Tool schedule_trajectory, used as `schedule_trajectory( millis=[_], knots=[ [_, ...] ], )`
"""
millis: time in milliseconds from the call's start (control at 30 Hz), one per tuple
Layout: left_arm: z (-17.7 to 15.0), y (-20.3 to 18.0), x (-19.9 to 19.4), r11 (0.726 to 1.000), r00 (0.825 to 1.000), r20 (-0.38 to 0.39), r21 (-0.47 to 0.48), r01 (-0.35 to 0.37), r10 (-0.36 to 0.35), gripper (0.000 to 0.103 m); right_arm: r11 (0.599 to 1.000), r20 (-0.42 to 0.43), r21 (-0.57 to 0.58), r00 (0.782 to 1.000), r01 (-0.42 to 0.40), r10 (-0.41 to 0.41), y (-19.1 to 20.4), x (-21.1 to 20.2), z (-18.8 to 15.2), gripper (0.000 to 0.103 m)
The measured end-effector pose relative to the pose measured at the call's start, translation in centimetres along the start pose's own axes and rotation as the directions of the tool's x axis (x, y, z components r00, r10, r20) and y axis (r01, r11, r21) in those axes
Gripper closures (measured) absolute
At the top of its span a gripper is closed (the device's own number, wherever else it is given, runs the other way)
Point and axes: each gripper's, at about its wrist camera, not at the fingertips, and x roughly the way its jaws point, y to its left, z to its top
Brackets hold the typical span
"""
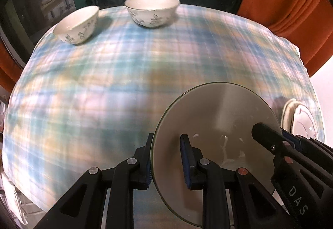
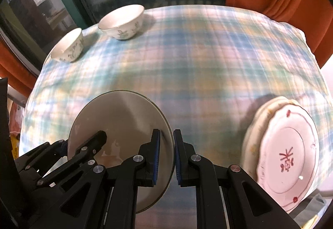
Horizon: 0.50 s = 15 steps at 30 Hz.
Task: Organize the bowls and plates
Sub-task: 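Lift and carry the glass plate toward the plate stack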
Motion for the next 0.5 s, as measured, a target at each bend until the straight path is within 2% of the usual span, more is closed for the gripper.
schedule_trajectory(
  millis=[267, 433, 500],
  knots=[
    [-1.7, -2.9, 0.0, 1.000, 1.000, -0.001, -0.024, -0.016, 0.016, 0.083, 1.000, -0.008, -0.022, 1.000, -0.015, 0.015, -3.5, -0.4, -1.8, 0.087],
    [-2.5, -3.4, 0.9, 0.998, 0.999, -0.037, -0.053, -0.030, 0.028, 0.083, 0.999, -0.032, -0.034, 0.999, -0.038, 0.037, -4.6, 0.2, -2.4, 0.087],
    [-2.7, -3.6, 0.7, 0.997, 0.999, -0.023, -0.055, -0.045, 0.043, 0.083, 0.998, -0.035, -0.046, 0.998, -0.052, 0.050, -4.8, 0.3, -2.6, 0.087]
  ],
)
